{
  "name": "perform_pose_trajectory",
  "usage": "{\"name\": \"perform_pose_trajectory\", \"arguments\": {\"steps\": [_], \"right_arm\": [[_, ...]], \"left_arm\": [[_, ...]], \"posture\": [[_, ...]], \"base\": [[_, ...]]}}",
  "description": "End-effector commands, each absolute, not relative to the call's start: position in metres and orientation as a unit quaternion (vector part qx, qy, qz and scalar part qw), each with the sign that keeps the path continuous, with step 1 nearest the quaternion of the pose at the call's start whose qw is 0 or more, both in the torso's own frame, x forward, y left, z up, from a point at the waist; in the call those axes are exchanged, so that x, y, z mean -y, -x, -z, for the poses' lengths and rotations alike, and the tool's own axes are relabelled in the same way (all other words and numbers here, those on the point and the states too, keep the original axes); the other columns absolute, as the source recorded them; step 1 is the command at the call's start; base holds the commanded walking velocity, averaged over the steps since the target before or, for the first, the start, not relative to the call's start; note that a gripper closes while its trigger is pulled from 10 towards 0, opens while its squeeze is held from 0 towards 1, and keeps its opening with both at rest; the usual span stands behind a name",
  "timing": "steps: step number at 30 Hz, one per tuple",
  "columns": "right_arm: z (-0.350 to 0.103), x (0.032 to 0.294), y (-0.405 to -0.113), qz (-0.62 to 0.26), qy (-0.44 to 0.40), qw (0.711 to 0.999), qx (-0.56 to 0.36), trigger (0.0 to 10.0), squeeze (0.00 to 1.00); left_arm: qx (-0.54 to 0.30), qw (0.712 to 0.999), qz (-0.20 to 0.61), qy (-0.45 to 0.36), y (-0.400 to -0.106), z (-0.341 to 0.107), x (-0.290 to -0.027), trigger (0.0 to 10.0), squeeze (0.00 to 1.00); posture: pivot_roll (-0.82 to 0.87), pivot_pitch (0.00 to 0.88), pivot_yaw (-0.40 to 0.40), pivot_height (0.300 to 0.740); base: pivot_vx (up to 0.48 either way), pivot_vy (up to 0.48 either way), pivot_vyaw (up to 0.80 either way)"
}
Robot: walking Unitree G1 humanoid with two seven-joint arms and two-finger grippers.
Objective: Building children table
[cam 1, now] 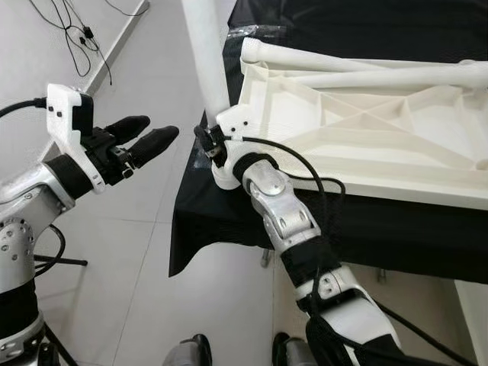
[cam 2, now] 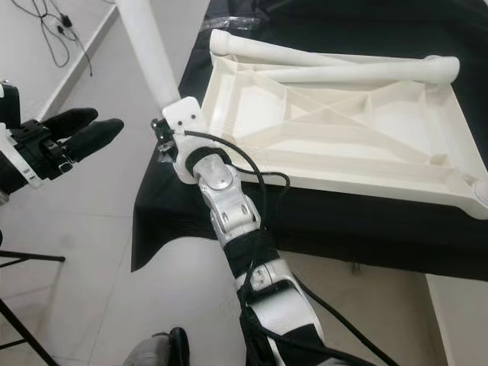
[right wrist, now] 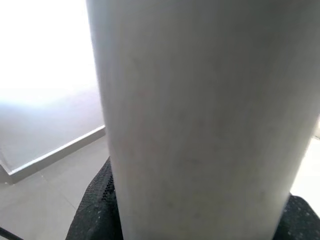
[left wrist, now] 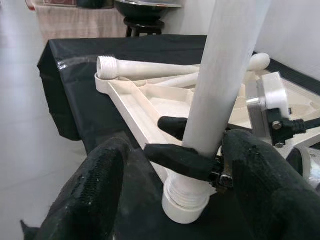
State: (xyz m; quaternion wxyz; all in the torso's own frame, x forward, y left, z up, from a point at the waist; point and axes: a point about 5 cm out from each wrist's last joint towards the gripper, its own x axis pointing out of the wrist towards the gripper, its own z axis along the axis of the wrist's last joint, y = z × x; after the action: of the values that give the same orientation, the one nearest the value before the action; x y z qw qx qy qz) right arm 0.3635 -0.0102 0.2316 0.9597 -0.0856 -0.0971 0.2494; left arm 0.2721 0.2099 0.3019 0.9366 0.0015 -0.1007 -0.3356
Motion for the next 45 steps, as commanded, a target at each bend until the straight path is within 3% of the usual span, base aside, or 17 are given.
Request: {"name": "perform_pose_trajectory", "arguments": {"steps": [1,5,6,7,10,11,12,26,27,29,30,34,37,38,41,42,45], "right_arm": [[-0.187,0.015,-0.363,-0.235,0.077,0.969,0.000,0.0,0.00],[-0.187,0.015,-0.366,-0.232,0.063,0.971,0.006,0.0,0.00],[-0.186,0.015,-0.365,-0.227,0.052,0.973,0.007,6.6,0.00],[-0.186,0.016,-0.363,-0.224,0.037,0.974,0.008,10.0,0.00],[-0.187,0.018,-0.360,-0.220,0.013,0.975,0.013,10.0,0.00],[-0.188,0.019,-0.359,-0.221,0.004,0.975,0.019,10.0,0.11],[-0.189,0.020,-0.358,-0.222,-0.014,0.975,0.026,10.0,1.00],[-0.230,0.022,-0.363,-0.322,-0.073,0.936,0.119,10.0,1.00],[-0.235,0.022,-0.365,-0.344,-0.064,0.928,0.129,10.0,0.59],[-0.239,0.022,-0.365,-0.359,-0.059,0.922,0.135,10.0,0.59],[-0.247,0.021,-0.364,-0.418,-0.043,0.895,0.150,10.0,0.00],[-0.255,0.022,-0.364,-0.507,-0.007,0.848,0.151,10.0,0.00],[-0.256,0.025,-0.367,-0.537,0.020,0.831,0.147,10.0,0.00],[-0.257,0.025,-0.369,-0.558,0.031,0.818,0.136,8.5,0.00],[-0.258,0.025,-0.371,-0.572,0.036,0.810,0.128,8.5,0.00],[-0.259,0.026,-0.373,-0.578,0.041,0.806,0.120,0.0,0.00],[-0.259,0.026,-0.376,-0.583,0.053,0.803,0.108,0.0,0.00]], "left_arm": [[0.092,0.939,0.329,-0.025,-0.269,-0.300,-0.211,10.0,0.00],[0.088,0.941,0.325,-0.028,-0.267,-0.296,-0.209,10.0,0.00],[0.077,0.945,0.317,-0.036,-0.265,-0.288,-0.209,10.0,0.00],[0.071,0.947,0.311,-0.037,-0.263,-0.283,-0.209,10.0,0.00],[0.063,0.951,0.300,-0.037,-0.260,-0.277,-0.211,10.0,0.00],[0.060,0.953,0.296,-0.036,-0.258,-0.275,-0.212,10.0,0.00],[0.057,0.955,0.288,-0.036,-0.257,-0.273,-0.214,10.0,0.00],[0.040,0.960,0.275,-0.029,-0.246,-0.256,-0.210,10.0,0.00],[0.037,0.959,0.278,-0.028,-0.245,-0.254,-0.208,10.0,0.00],[0.034,0.959,0.280,-0.028,-0.244,-0.253,-0.207,10.0,0.00],[0.025,0.958,0.284,-0.029,-0.242,-0.248,-0.204,10.0,0.00],[0.012,0.957,0.288,-0.029,-0.236,-0.238,-0.200,10.0,0.00],[0.008,0.957,0.289,-0.027,-0.233,-0.234,-0.197,10.0,0.00],[0.003,0.957,0.288,-0.026,-0.229,-0.230,-0.195,10.0,0.00],[-0.001,0.957,0.287,-0.025,-0.227,-0.228,-0.194,10.0,0.00],[-0.004,0.958,0.287,-0.025,-0.224,-0.225,-0.193,10.0,0.00],[-0.007,0.958,0.285,-0.026,-0.220,-0.221,-0.191,10.0,0.00]], "posture": [[0.07,0.256,0.005,0.740],[0.07,0.257,0.011,0.740],[0.07,0.260,0.018,0.740],[0.07,0.262,0.020,0.740],[0.07,0.263,0.025,0.740],[0.07,0.264,0.025,0.740],[0.07,0.264,0.025,0.740],[0.08,0.266,0.025,0.740],[0.08,0.264,0.023,0.740],[0.08,0.264,0.023,0.740],[0.09,0.263,0.025,0.740],[0.09,0.266,0.020,0.740],[0.09,0.264,0.017,0.740],[0.10,0.265,0.014,0.740],[0.10,0.265,0.014,0.740],[0.10,0.266,0.011,0.740],[0.11,0.268,0.005,0.740]], "base": [[0.000,0.000,0.00],[0.000,0.000,0.00],[0.000,0.000,0.00],[0.000,0.000,0.00],[0.000,0.000,0.00],[0.000,0.000,0.00],[0.000,0.000,0.00],[0.000,0.000,0.00],[0.000,0.000,0.00],[0.000,0.000,0.00],[0.000,0.000,0.00],[0.000,0.000,0.00],[0.000,0.000,0.00],[0.000,0.000,0.00],[0.000,0.000,0.00],[0.000,0.000,0.00],[0.000,0.000,0.00]]}}
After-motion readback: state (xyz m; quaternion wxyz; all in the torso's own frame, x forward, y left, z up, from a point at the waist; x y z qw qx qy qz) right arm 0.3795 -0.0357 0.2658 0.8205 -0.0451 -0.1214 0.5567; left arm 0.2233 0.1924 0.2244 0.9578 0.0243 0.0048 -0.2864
